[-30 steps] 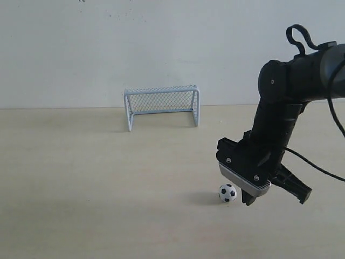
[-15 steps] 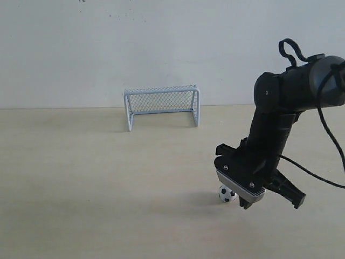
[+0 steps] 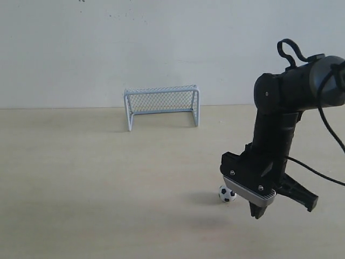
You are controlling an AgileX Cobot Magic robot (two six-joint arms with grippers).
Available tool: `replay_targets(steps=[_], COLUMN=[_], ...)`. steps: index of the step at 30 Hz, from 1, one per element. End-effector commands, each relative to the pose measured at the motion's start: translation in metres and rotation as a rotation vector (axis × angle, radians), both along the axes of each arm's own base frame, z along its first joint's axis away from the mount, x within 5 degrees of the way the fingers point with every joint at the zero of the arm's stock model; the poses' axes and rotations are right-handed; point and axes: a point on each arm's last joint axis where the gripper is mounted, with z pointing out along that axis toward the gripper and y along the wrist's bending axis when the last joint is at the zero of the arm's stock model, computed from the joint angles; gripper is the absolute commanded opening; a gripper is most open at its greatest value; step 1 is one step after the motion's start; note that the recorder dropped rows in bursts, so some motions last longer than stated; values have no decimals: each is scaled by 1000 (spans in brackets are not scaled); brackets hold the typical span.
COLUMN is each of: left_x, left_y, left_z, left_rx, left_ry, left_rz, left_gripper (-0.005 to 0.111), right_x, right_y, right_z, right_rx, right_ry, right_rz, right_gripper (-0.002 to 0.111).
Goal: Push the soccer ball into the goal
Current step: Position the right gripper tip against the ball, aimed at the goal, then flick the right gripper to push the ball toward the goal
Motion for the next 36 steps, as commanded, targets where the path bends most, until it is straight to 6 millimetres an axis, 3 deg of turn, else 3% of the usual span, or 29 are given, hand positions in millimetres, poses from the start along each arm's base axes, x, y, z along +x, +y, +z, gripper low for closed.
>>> replay_targets(steps=[1,8,22,23,24,25,26,27,31,34,36], left_x=[0,0,0,0,0,0,0,0,0,0,0], left_y=[0,0,0,0,0,0,0,0,0,0,0], left_z=[-1,-1,-1,-1,-1,-1,-1,-1,-1,-1,-1], left_rx=[-4,-4,-4,-4,-4,-4,-4,-4,-4,-4,-4], left_ry=[1,1,1,1,1,1,1,1,1,1,1], left_rz=[-1,-1,-1,-1,-1,-1,-1,-1,-1,-1,-1], left_gripper=[4,4,4,4,4,4,4,4,4,4,4], right_x=[-3,-10,-8,9,32,74,81,84,67,54,49], right_y=[-3,-8,-8,14,32,49,40,21,-48,-99,-118], right_z=[1,2,2,-3,0,33,54,77,117,147,156], right_rx=[-34,-91,-91,114,281,557,568,556,667,719,729], right_ry=[29,115,89,-103,-346,-847,-1065,-1212,-825,-754,-754], right_rz=[1,12,6,2,-162,-732,-880,-888,-929,-1047,-1090], right_gripper=[0,0,0,0,0,0,0,0,0,0,0])
